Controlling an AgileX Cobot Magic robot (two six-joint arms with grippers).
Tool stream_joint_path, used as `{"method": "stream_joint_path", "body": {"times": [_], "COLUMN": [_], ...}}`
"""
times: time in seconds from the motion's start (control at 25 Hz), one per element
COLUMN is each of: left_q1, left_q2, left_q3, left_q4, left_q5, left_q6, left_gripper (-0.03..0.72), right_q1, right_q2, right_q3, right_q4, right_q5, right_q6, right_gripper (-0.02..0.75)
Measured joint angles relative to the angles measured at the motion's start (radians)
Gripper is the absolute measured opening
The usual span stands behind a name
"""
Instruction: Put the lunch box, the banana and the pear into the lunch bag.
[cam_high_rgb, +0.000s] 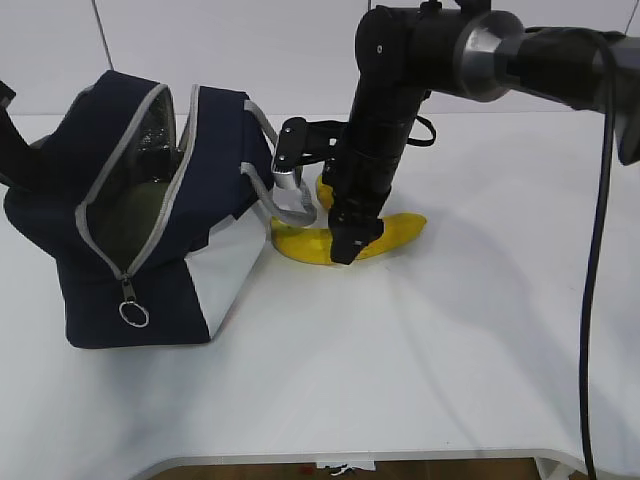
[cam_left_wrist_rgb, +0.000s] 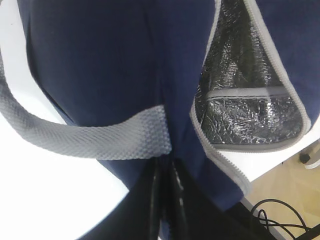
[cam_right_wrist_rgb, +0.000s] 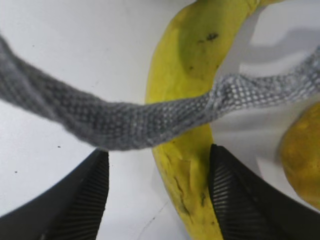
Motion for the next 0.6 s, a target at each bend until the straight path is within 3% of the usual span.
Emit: {"method": "stream_joint_path", "body": {"times": [0.6], "left_q1": [0.000], "left_q2": [0.000], "left_q3": [0.000], "left_q4": [0.007], "left_q5": [-0.003], "left_q6": [0.000], "left_gripper": [-0.004], "right_q1": [0.000], "right_q2": [0.032], "right_q3": [-0.073], "right_q4": [0.000], "right_q5": [0.003], "right_q6": [0.003], "right_gripper": [0.489]}}
